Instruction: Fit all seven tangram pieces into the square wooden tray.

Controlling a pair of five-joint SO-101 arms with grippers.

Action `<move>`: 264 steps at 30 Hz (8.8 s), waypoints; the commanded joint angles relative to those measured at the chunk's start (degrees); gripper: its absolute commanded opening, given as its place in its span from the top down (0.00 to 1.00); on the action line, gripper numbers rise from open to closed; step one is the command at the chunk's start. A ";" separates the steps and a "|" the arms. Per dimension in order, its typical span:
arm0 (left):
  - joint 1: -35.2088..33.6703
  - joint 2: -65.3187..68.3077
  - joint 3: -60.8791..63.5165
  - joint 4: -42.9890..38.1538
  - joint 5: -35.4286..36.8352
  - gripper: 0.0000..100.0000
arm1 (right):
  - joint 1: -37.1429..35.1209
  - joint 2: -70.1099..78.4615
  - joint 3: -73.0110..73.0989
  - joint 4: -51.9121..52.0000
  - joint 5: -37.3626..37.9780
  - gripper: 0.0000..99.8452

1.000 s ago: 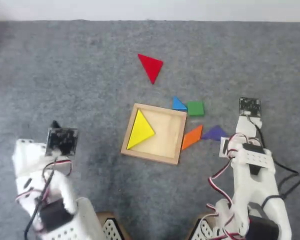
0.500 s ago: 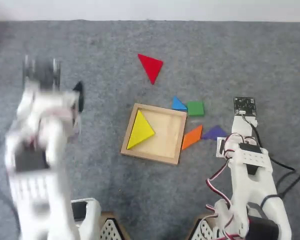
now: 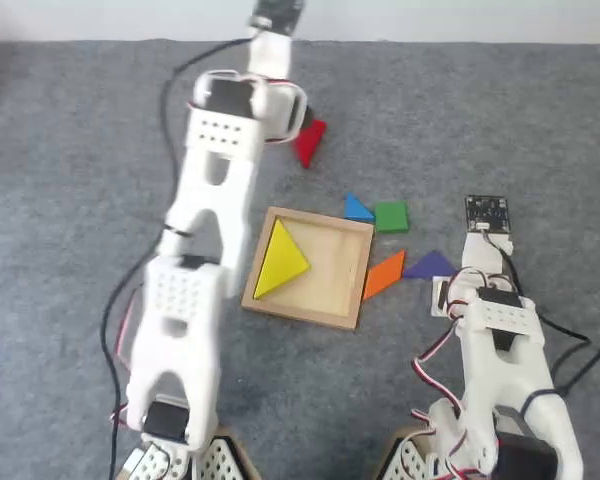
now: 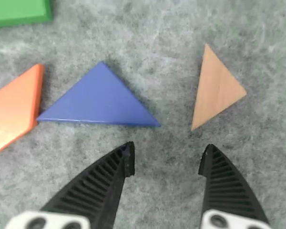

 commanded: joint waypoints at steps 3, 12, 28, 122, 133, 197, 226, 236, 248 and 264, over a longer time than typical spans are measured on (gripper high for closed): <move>0.79 21.63 -27.38 0.09 4.40 0.68 | 0.04 -2.24 -0.35 -0.84 0.88 0.76; 1.58 26.64 -23.25 -1.49 4.92 0.68 | 0.04 -2.24 -0.35 -0.84 0.88 0.76; -8.88 29.98 -22.64 -1.32 12.22 0.84 | 0.04 -2.24 -0.35 -0.84 0.88 0.76; -27.87 -9.14 -19.12 17.93 -13.63 0.83 | 4.26 -2.77 3.43 -6.29 0.62 0.76; -28.57 -9.14 -19.12 17.93 -13.54 0.83 | 3.91 -2.77 3.52 -6.29 0.70 0.76; -31.91 -20.40 -27.38 18.02 -16.53 0.83 | 4.00 -2.77 3.52 -6.29 0.44 0.76; -40.53 -134.15 150.46 -18.37 -16.44 0.83 | 2.07 -2.77 3.43 -6.29 0.62 0.76; -40.70 -157.54 164.97 -14.07 -15.74 0.83 | -0.22 -2.77 3.52 -6.29 0.79 0.76; -40.53 -158.68 164.88 -10.64 -7.12 0.83 | -2.15 -3.38 -0.53 5.67 20.57 0.76; -40.35 -158.59 164.88 -10.64 -7.03 0.83 | -19.91 -23.34 -28.22 65.63 20.13 0.73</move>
